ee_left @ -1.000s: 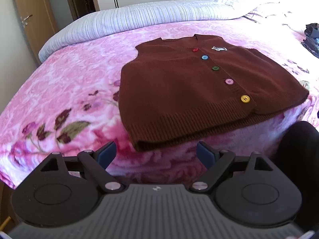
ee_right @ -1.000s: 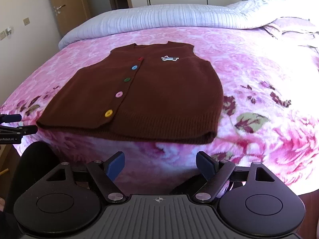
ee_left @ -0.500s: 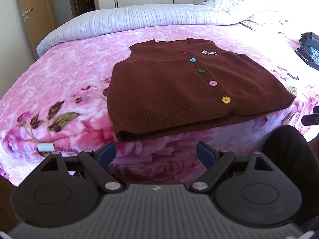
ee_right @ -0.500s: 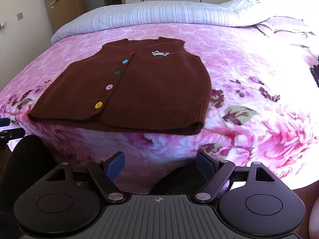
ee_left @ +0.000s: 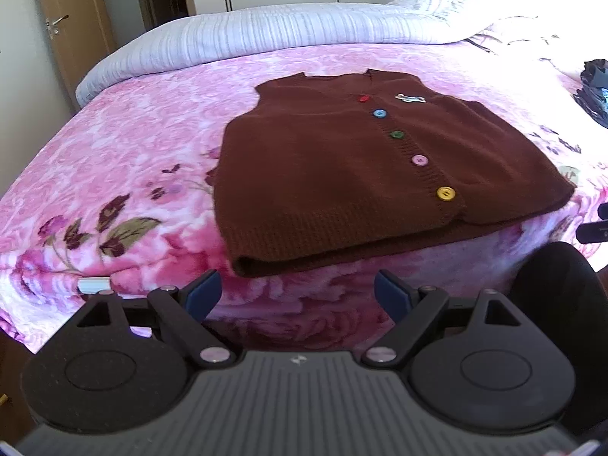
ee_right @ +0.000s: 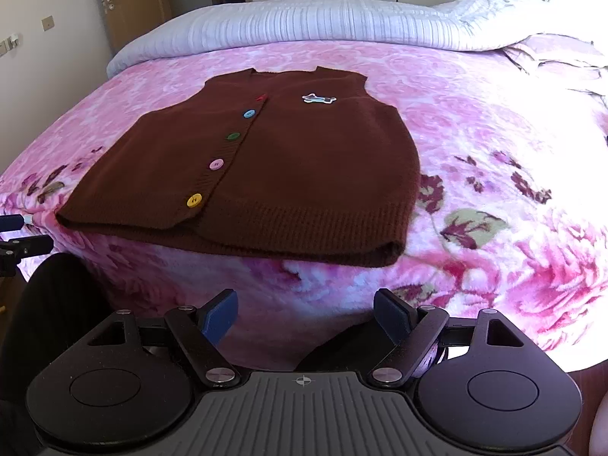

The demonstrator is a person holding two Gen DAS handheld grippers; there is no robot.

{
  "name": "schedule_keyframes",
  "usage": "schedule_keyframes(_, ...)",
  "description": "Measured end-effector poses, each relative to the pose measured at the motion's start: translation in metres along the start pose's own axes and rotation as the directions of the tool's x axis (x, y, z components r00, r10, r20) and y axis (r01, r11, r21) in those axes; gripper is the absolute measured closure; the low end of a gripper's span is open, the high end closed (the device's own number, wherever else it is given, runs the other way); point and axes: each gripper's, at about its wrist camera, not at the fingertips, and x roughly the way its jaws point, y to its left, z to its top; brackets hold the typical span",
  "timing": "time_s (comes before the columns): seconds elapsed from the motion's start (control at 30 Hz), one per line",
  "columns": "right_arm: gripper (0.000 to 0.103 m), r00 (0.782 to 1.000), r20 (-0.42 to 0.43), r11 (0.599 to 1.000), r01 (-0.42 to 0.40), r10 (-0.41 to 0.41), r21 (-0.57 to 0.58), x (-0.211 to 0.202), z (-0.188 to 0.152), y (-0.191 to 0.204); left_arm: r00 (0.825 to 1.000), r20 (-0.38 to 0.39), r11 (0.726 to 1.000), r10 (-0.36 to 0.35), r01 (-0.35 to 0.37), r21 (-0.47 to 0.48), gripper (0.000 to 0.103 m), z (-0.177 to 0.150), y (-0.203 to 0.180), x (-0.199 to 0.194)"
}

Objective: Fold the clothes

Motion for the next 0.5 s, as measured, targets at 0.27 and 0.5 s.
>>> schedule_keyframes(0.27, 0.021, 0.996, 0.024, 0.993, -0.078, 0.081, -0.093, 0.015, 0.014, 0.027, 0.997, 0.068, 0.995, -0.024, 0.017, 0.097, 0.018, 0.001, 0.032, 0.005)
schedule_keyframes(0.5, 0.021, 0.972, 0.08, 0.868, -0.161, 0.223, -0.471, 0.032, 0.023, 0.106, 0.979, 0.165, 0.919, -0.119, 0.046, 0.393, 0.018, -0.003, 0.072, 0.014)
